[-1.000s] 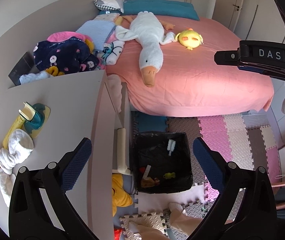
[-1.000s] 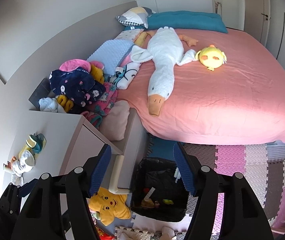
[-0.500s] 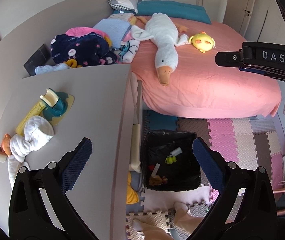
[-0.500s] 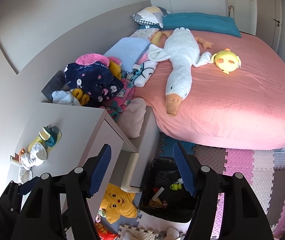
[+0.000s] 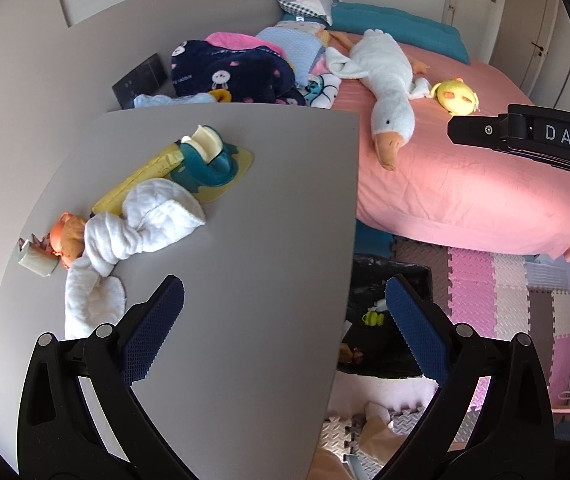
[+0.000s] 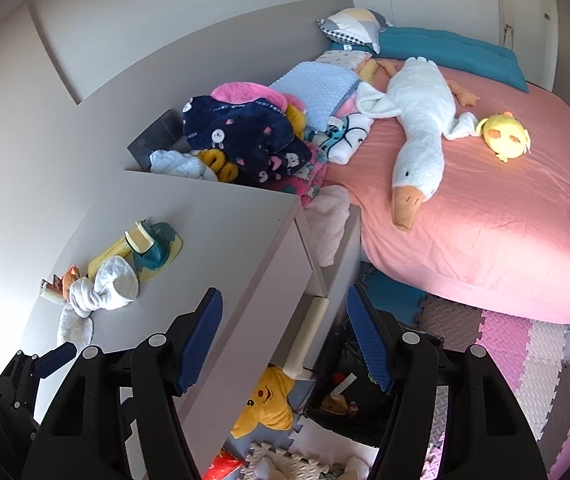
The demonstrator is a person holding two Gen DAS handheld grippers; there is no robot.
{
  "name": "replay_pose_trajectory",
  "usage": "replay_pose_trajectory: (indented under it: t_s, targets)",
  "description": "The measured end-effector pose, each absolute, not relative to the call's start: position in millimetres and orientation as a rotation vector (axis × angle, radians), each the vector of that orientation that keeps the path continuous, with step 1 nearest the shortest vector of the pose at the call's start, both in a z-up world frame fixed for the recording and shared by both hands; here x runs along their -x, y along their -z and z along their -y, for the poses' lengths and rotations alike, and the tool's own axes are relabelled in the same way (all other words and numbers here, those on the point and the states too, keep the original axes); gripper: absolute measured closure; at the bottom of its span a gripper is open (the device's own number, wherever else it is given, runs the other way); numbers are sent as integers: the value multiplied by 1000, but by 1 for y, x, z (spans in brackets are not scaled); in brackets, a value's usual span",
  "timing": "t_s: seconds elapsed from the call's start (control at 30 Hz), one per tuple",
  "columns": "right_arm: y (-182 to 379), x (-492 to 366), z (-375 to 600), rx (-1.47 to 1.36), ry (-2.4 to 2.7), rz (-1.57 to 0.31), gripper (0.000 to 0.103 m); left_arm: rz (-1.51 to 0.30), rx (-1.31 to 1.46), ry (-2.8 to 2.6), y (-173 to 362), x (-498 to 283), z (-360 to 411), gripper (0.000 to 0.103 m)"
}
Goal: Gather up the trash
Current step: 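Move both open tools back over the table toys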
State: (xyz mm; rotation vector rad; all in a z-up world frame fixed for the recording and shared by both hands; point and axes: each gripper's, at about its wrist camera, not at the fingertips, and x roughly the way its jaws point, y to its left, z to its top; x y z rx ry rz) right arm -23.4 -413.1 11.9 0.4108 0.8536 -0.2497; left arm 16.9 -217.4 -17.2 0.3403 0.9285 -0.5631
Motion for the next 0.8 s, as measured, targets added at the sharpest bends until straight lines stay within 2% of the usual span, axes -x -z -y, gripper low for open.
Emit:
replay_pose_trajectory:
  t_s: [0.8]
  targets:
    - [6, -60, 320, -287, 91, -904, 37, -968, -212, 361, 41, -84, 105, 6]
